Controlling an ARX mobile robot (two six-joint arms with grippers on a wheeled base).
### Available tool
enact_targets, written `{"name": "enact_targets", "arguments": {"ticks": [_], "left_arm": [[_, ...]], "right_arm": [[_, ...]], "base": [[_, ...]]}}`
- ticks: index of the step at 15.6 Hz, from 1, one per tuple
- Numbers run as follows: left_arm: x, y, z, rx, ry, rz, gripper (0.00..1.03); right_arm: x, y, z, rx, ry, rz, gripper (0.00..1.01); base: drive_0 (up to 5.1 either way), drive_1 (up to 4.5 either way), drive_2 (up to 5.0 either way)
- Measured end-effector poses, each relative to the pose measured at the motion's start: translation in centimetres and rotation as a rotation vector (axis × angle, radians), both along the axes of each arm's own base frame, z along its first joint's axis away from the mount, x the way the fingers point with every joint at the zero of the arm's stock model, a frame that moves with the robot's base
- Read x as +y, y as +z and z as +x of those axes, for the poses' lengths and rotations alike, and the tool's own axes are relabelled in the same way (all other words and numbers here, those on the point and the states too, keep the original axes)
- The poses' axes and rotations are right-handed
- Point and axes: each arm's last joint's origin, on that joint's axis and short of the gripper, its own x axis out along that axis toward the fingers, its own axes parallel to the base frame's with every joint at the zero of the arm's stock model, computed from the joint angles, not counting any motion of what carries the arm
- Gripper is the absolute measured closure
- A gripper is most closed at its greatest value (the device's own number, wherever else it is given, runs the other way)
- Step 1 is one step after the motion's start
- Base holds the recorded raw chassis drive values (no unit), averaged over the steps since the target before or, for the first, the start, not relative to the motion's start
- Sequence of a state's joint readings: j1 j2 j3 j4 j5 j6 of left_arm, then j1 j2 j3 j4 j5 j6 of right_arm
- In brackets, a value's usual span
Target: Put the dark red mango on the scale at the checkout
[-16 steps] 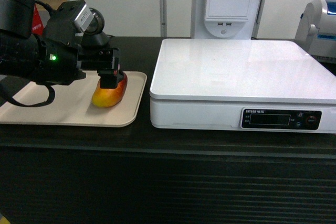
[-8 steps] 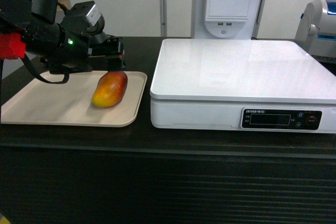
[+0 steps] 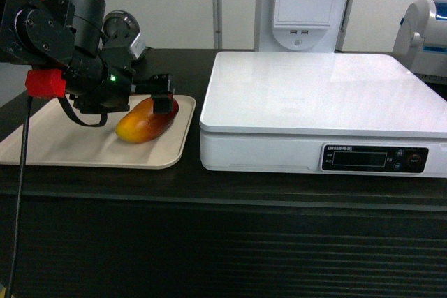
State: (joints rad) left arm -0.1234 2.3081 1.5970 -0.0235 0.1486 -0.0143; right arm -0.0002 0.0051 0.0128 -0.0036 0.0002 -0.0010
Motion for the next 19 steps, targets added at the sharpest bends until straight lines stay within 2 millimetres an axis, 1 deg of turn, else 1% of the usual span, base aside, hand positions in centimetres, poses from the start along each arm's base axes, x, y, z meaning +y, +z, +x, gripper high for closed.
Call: {"name": "enact_targets", "arguments": {"ticks": [6,9,10,12,13,15,17,18,19], "left_arm": [[-0.4,-1.8,0.4,0.013,-0.051,0.044,0.05],[-0.3,-2.2,0.5,0.009,-0.061,0.058,0.05],[-0.3,-2.1,0.6,-0.001,-0.059,0.063,0.12],[-0.3,-2.2,0.5,-0.015,-0.062,0.066,0.31],[-0.2,-2.2,0.3,-0.02,-0.062,0.066,0.36],[-0.1,-2.2,-0.5,-0.023,-0.061,0.068,0.37],[0.2,-1.4,-2.3,-0.033,-0.051,0.079,0.37],[0.3,-0.5,-3.0,-0.055,-0.041,0.084,0.37],[0.6,0.9,-3.8,-0.086,-0.026,0.071,0.37]], "right_arm": [[0.0,0.0,0.0,0.0,0.0,0.0,0.03],[0.0,0.0,0.0,0.0,0.0,0.0,0.03],[0.0,0.0,0.0,0.0,0.0,0.0,0.03],[0.0,0.0,0.0,0.0,0.0,0.0,0.03],[0.0,0.0,0.0,0.0,0.0,0.0,0.03],[0.0,0.0,0.0,0.0,0.0,0.0,0.03],[0.0,0.0,0.0,0.0,0.0,0.0,0.03],[0.0,0.0,0.0,0.0,0.0,0.0,0.03],[0.0,0.0,0.0,0.0,0.0,0.0,0.03]], "base": [[0.0,0.0,0.0],[0.0,0.0,0.0],[0.0,0.0,0.0],[0.0,0.0,0.0],[0.0,0.0,0.0],[0.0,0.0,0.0],[0.0,0.0,0.0],[0.0,0.0,0.0],[0.0,0.0,0.0]]}}
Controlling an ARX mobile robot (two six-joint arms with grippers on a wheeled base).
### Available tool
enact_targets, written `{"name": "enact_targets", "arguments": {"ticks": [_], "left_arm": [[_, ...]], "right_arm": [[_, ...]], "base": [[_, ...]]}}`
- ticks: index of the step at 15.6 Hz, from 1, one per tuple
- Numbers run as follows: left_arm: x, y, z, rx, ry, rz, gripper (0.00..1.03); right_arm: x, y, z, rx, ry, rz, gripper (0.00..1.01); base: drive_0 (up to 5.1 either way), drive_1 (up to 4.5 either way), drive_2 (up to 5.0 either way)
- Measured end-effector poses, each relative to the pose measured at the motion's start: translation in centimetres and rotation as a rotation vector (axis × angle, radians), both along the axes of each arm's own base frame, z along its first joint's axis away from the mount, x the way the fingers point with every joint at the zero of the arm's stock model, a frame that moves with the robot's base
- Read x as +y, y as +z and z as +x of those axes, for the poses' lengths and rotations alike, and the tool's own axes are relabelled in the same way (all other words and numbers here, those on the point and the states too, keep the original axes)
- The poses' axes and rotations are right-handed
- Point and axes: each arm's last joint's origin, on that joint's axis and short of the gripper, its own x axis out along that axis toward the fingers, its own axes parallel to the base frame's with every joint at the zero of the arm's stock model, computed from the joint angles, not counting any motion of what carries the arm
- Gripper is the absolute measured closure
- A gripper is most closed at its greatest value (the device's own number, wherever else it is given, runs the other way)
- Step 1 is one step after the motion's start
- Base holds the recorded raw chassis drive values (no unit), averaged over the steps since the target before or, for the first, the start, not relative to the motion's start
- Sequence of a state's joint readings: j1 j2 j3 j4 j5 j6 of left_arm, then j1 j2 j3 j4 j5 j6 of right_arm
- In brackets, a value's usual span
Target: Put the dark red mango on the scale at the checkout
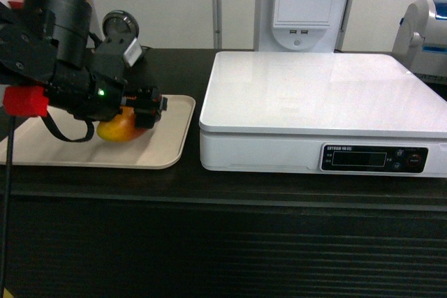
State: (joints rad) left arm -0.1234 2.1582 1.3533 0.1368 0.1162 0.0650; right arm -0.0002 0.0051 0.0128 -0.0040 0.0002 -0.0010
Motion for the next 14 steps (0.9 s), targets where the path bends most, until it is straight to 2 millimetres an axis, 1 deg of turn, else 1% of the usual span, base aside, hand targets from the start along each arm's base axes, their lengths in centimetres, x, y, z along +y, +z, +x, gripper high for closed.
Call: {"name": "enact_targets", "arguments": {"ticks": [3,4,5,6,7,9,10,11,13,14], "left_arm": [[0.0,5.6,-3.3,-0.125,0.061,-0.087,0.37],[-0.4,7.2,-4.5,-0.16,0.072,-0.109,0.37],[-1.5,8.5,-5.5,-0.188,0.064,-0.128,0.37],[-2.7,9.3,-6.2,-0.21,0.041,-0.147,0.37],[-4.7,10.2,-6.9,-0.237,-0.003,-0.167,0.37],[-8.0,10.4,-8.0,-0.232,-0.075,-0.182,0.37],[-11.1,10.1,-8.0,-0.226,-0.129,-0.186,0.37],[-15.8,9.8,-7.1,-0.206,-0.203,-0.182,0.37],[-18.5,9.8,-6.2,-0.203,-0.24,-0.183,0.38],[-19.6,9.7,-5.7,-0.197,-0.248,-0.179,0.38]], "right_arm": [[0.0,0.0,0.0,0.0,0.0,0.0,0.03],[0.0,0.0,0.0,0.0,0.0,0.0,0.03],[0.0,0.0,0.0,0.0,0.0,0.0,0.03],[0.0,0.0,0.0,0.0,0.0,0.0,0.03],[0.0,0.0,0.0,0.0,0.0,0.0,0.03],[0.0,0.0,0.0,0.0,0.0,0.0,0.03],[0.0,0.0,0.0,0.0,0.0,0.0,0.03],[0.0,0.0,0.0,0.0,0.0,0.0,0.03],[0.0,0.0,0.0,0.0,0.0,0.0,0.03],[0.0,0.0,0.0,0.0,0.0,0.0,0.03]], "base": [[0.0,0.0,0.0],[0.0,0.0,0.0],[0.0,0.0,0.0],[0.0,0.0,0.0],[0.0,0.0,0.0],[0.0,0.0,0.0],[0.0,0.0,0.0],[0.0,0.0,0.0],[0.0,0.0,0.0],[0.0,0.0,0.0]]}}
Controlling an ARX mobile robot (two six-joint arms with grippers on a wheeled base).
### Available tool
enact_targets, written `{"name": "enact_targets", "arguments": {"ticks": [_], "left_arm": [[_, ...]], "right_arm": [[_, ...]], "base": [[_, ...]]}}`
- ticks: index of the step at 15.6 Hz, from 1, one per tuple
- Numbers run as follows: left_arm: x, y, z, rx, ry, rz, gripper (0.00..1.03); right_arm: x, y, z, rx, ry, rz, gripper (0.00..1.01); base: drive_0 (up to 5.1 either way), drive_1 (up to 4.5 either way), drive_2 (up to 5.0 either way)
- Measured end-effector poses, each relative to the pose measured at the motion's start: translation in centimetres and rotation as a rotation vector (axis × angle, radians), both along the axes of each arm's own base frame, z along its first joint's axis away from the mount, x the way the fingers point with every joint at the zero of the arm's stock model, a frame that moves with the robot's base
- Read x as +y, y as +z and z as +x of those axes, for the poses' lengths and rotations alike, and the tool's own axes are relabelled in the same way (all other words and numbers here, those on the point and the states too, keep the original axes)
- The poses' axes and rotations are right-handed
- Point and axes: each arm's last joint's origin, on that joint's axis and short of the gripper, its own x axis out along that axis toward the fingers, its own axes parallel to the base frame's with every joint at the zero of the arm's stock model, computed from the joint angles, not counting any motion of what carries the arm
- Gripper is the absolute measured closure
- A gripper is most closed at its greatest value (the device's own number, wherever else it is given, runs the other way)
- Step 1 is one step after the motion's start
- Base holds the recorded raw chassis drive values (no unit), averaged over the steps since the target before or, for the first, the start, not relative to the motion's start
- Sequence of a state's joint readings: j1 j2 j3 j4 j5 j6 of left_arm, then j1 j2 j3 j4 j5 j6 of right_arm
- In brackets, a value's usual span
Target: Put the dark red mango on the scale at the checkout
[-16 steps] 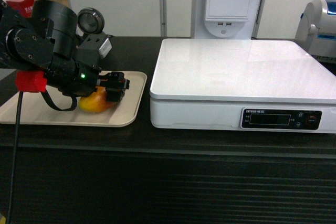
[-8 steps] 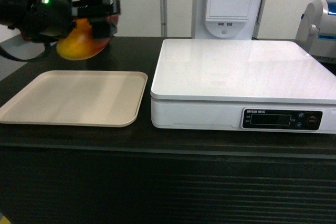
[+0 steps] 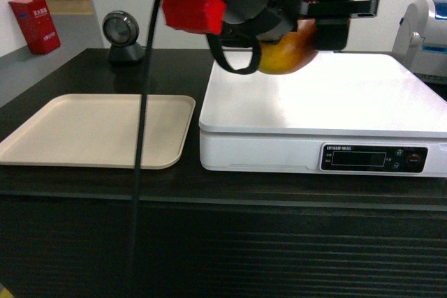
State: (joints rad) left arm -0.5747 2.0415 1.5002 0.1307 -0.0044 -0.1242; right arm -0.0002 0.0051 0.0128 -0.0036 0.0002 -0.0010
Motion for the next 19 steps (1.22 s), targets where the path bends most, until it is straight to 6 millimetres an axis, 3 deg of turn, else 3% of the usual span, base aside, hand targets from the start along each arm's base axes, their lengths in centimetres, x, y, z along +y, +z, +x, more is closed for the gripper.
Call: {"name": "enact_targets", "arguments": {"ticks": [7,14,16,19], "left_arm": [[-4.8,-2.8,2.3,0.077,-0.017,0.03,0.38],[-6.1,-3.6,4.4,0.148,0.115,-0.001,0.38],[-6.6,-3.8,5.8,0.172,0.208,-0.013,0.38],[-7.1,-3.9,6.1,0.181,0.219,-0.008,0.38]], "right_arm": [[0.0,0.0,0.0,0.0,0.0,0.0,0.03],[0.0,0.0,0.0,0.0,0.0,0.0,0.03],[0.0,0.0,0.0,0.0,0.0,0.0,0.03],[0.0,0.0,0.0,0.0,0.0,0.0,0.03]], "base": [[0.0,0.0,0.0],[0.0,0.0,0.0],[0.0,0.0,0.0],[0.0,0.0,0.0]]}}
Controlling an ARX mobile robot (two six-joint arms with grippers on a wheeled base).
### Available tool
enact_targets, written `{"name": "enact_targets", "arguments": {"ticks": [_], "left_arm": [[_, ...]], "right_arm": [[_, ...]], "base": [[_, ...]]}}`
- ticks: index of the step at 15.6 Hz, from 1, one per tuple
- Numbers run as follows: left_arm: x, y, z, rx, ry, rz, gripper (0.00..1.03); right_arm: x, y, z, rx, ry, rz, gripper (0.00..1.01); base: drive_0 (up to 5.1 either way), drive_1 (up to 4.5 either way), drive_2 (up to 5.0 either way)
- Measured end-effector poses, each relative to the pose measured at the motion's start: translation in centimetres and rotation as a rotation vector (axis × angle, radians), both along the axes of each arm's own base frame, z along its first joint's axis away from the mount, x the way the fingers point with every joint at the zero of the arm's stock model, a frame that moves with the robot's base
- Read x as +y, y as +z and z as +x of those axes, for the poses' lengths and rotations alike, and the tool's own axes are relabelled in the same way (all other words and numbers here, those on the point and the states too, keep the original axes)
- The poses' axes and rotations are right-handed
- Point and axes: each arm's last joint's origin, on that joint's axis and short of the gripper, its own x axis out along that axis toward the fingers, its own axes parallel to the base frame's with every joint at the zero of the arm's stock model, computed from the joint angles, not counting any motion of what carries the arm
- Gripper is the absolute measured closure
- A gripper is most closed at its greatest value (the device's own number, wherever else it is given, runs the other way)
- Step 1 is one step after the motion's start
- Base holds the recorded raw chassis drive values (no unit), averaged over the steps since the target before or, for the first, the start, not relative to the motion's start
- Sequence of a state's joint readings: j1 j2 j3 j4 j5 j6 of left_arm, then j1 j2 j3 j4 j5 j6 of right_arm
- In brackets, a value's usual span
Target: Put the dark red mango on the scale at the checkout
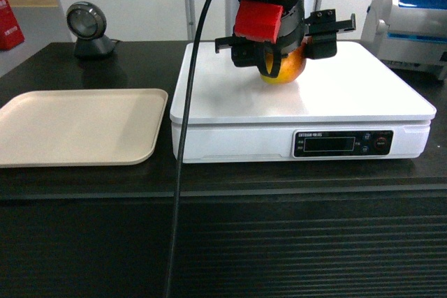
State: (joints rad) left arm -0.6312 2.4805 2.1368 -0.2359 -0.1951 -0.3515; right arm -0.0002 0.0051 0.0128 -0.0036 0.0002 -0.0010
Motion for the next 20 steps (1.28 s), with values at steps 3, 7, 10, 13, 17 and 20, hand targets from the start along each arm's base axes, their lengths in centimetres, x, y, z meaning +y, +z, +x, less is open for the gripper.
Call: {"name": "enact_targets", "arguments": {"ticks": [3,7,10,13,17,20], "left_arm": [[-0.3,-0.8,0.0,0.019,-0.006,0.027,0.29],[-0.5,-1.1,0.1,0.013,-0.014,0.032,0.25],[-0.7,-1.0,0.1,-0.023,-0.035,0.018,0.04],[-0.6,-1.0,-0.1,-0.048,-0.056,0.029,0.05],[-0.8,1.6,-1.9,-0.135,-0.11,-0.014,0.05],[-0.5,5.0,-4.1,-0.27,-0.158,-0.111,0.05]], "right_arm": [[0.0,0.0,0.0,0.0,0.0,0.0,0.03],[0.0,0.0,0.0,0.0,0.0,0.0,0.03],[0.0,0.0,0.0,0.0,0.0,0.0,0.03],[0.0,0.0,0.0,0.0,0.0,0.0,0.03],[0.0,0.0,0.0,0.0,0.0,0.0,0.03],[0.0,0.0,0.0,0.0,0.0,0.0,0.03]], "base": [[0.0,0.0,0.0],[0.0,0.0,0.0],[0.0,0.0,0.0],[0.0,0.0,0.0],[0.0,0.0,0.0],[0.0,0.0,0.0]]}}
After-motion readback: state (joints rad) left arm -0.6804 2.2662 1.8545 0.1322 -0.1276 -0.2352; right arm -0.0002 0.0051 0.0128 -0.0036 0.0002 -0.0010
